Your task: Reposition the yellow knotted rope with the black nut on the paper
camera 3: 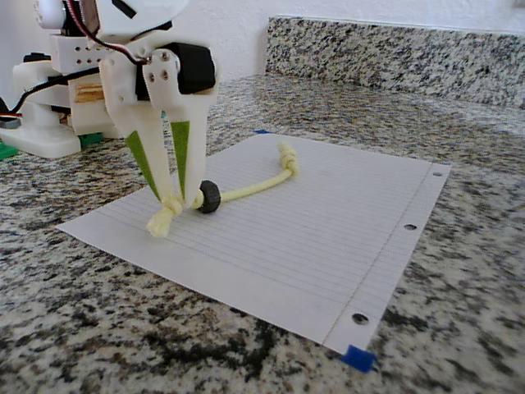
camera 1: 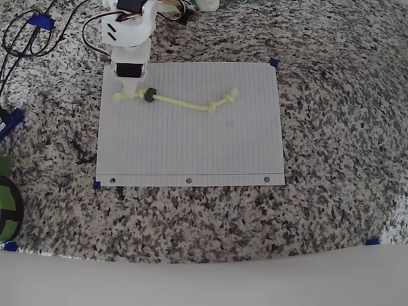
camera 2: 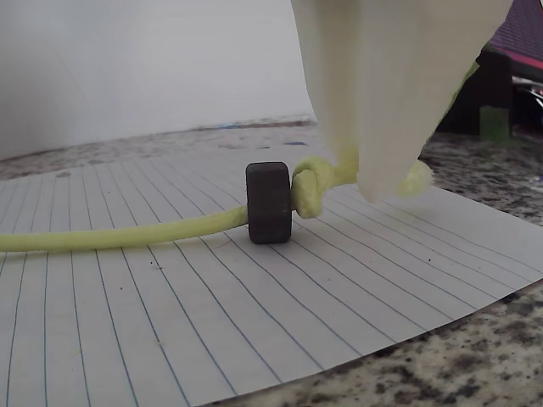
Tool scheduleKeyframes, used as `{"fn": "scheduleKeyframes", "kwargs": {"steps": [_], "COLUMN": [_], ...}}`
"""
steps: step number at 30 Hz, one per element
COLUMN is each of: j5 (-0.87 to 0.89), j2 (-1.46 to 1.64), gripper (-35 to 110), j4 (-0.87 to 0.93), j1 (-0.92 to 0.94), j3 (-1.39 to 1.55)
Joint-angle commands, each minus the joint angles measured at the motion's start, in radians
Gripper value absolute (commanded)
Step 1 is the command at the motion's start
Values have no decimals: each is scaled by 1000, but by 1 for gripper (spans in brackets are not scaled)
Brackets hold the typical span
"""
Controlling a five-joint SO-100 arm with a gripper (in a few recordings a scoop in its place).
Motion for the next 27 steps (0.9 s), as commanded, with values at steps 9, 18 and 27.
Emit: {"fn": "scheduleKeyframes", "kwargs": {"steps": [9,18,27], "j5": [-9,-9,-9], "j2": [-2,-46,-72], "gripper": [38,35,34], "j4": [-21,-41,-55], "j1": [9,15,23], "j3": [-32,-34,-35]}}
